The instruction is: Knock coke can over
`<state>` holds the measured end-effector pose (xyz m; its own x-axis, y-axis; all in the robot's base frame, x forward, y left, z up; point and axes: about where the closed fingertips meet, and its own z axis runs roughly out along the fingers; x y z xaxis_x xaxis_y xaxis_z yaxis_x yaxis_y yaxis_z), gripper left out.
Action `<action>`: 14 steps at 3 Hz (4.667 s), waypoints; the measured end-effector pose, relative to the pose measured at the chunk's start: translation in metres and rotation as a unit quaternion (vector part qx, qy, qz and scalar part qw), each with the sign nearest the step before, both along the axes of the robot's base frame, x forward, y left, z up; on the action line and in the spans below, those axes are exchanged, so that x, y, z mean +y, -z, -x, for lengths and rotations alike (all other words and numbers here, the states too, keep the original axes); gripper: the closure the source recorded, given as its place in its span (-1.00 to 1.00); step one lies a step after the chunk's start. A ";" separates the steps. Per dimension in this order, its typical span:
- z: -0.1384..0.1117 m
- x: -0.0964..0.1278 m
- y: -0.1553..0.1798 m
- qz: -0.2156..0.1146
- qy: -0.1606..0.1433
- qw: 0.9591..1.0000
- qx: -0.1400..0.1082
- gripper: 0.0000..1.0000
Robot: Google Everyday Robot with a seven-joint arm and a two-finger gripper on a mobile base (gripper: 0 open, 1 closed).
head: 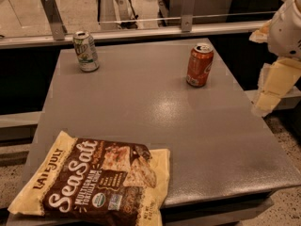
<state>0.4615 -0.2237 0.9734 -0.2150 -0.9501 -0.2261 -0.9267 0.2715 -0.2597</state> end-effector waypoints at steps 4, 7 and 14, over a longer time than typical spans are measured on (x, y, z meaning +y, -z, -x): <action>-0.140 -0.010 0.065 -0.160 0.015 0.986 -0.040 -1.00; -0.150 0.046 0.098 -0.355 -0.024 0.935 -0.007 -1.00; -0.098 0.141 0.028 -0.473 -0.146 0.869 -0.016 -1.00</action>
Offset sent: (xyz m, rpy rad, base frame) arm 0.1387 -0.0230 -0.0442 0.1688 -0.1090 -0.0526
